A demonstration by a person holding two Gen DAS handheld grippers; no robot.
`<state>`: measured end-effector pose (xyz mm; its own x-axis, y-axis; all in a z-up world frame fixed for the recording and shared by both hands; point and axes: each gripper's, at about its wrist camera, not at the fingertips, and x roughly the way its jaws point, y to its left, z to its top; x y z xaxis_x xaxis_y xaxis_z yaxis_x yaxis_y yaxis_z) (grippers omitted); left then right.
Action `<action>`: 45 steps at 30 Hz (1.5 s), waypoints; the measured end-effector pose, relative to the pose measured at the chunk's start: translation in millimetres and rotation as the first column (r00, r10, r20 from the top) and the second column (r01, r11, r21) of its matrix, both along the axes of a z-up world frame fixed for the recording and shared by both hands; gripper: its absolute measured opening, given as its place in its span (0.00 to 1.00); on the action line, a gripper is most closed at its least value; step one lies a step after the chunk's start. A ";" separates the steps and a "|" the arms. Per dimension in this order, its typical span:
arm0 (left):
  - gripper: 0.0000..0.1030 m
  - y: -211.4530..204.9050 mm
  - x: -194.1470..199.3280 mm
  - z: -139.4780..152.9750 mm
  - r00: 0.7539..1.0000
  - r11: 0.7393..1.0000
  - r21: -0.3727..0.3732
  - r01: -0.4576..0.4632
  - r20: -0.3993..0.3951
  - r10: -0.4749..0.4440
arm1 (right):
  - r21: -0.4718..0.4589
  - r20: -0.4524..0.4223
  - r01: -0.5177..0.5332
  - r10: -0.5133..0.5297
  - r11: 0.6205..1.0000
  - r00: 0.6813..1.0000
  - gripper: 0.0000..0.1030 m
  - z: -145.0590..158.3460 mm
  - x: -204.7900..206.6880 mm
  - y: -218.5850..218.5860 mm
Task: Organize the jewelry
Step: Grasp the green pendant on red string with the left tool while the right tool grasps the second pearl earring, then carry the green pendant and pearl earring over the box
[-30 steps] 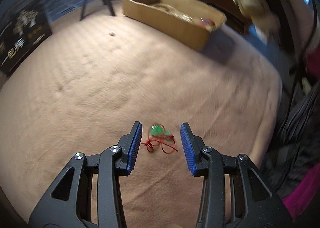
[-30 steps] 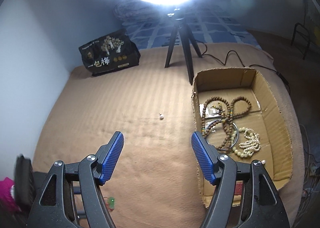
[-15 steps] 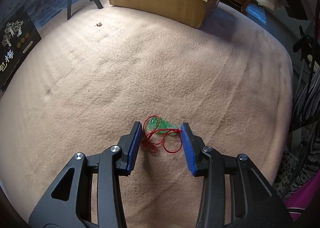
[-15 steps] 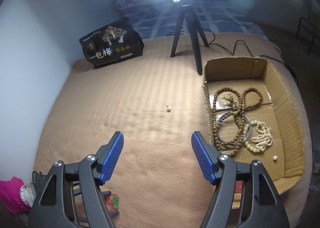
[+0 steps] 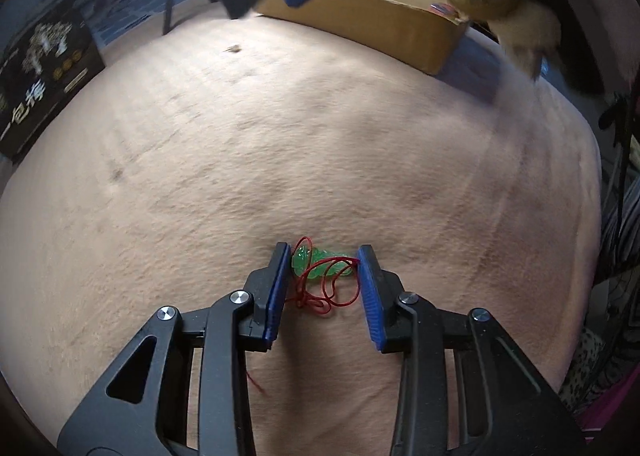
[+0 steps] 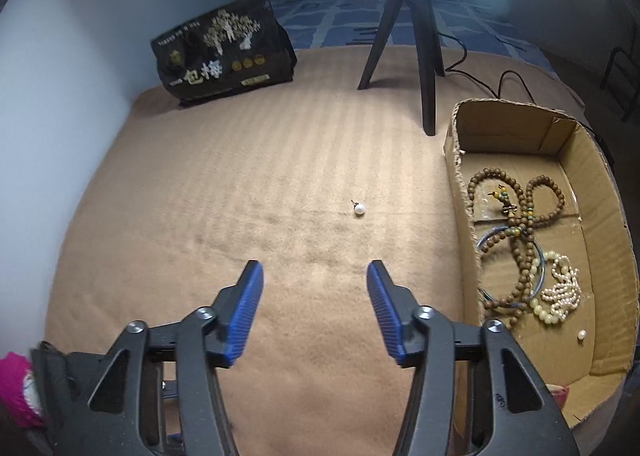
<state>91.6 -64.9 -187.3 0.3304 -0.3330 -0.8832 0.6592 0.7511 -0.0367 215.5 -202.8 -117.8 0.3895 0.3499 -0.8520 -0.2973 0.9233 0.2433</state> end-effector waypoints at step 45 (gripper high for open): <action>0.33 67.9 41.5 10.4 0.963 0.952 -0.151 -0.266 -0.078 0.257 | -0.122 0.028 0.121 -0.118 0.985 0.993 0.07 -48.7 50.4 23.2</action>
<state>133.1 3.0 -176.9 0.3759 -0.3786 -0.8458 0.4336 0.8785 -0.2006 265.9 -179.6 -166.5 0.4401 0.1925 -0.8771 -0.1866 0.9750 0.1203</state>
